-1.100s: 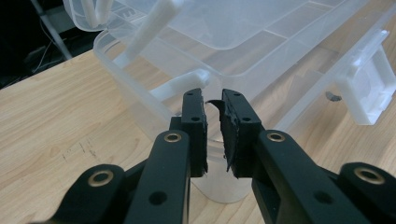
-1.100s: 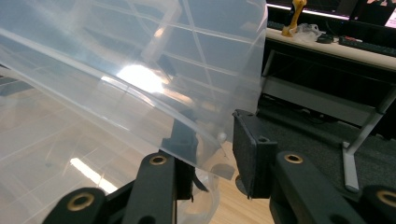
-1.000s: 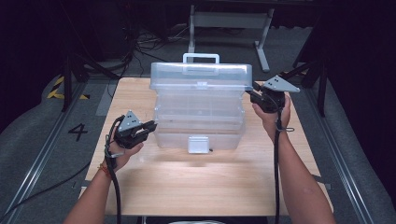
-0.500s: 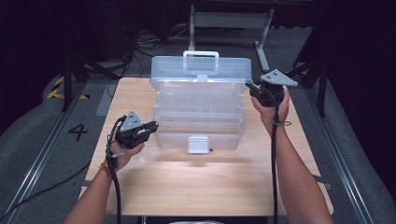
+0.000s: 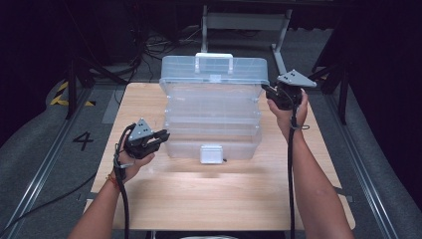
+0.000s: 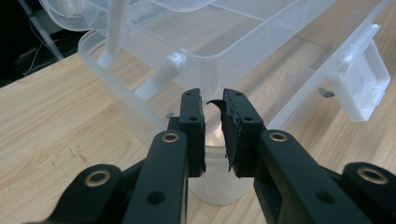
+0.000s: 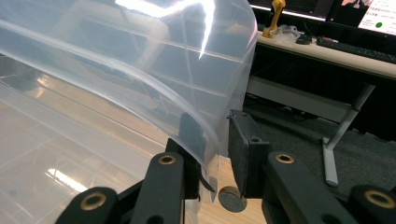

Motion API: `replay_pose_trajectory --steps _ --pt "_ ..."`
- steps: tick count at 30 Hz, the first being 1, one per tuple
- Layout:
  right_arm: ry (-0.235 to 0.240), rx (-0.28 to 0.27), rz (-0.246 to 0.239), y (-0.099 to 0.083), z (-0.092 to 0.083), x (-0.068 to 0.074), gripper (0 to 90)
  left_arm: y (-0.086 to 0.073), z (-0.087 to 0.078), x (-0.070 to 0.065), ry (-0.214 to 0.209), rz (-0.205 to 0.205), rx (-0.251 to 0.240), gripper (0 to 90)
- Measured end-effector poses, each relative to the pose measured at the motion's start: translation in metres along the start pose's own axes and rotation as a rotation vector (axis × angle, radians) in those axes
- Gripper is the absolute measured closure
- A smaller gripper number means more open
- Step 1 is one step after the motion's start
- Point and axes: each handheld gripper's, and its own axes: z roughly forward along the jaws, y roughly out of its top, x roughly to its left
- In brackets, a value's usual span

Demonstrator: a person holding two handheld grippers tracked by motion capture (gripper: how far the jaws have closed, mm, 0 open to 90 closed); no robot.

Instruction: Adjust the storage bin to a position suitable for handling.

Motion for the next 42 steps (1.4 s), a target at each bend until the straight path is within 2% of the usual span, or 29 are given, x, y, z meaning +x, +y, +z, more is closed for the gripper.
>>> replay_pose_trajectory --steps 13,26,28,32,36,42 --pt "0.001 0.009 -0.007 0.004 0.003 -0.002 76.0 0.0 0.0 0.0 -0.001 0.002 0.0 78.8" --pt "0.002 0.011 0.008 0.009 0.01 -0.007 76.6 -0.002 -0.003 0.001 -0.005 0.01 -0.012 78.2" --pt "0.008 0.007 0.029 0.009 0.011 -0.008 77.2 -0.002 -0.003 0.001 -0.003 0.011 -0.014 78.1" --pt "0.008 0.014 -0.004 0.011 0.011 -0.008 76.9 -0.003 -0.003 0.002 -0.006 0.013 -0.017 78.1" --pt "0.025 0.006 0.01 0.01 0.013 -0.011 77.0 -0.003 -0.002 0.002 -0.007 0.017 -0.019 78.1" --pt "0.026 0.009 0.008 0.011 0.013 -0.012 77.0 -0.004 -0.006 0.002 -0.004 0.019 -0.021 77.7"
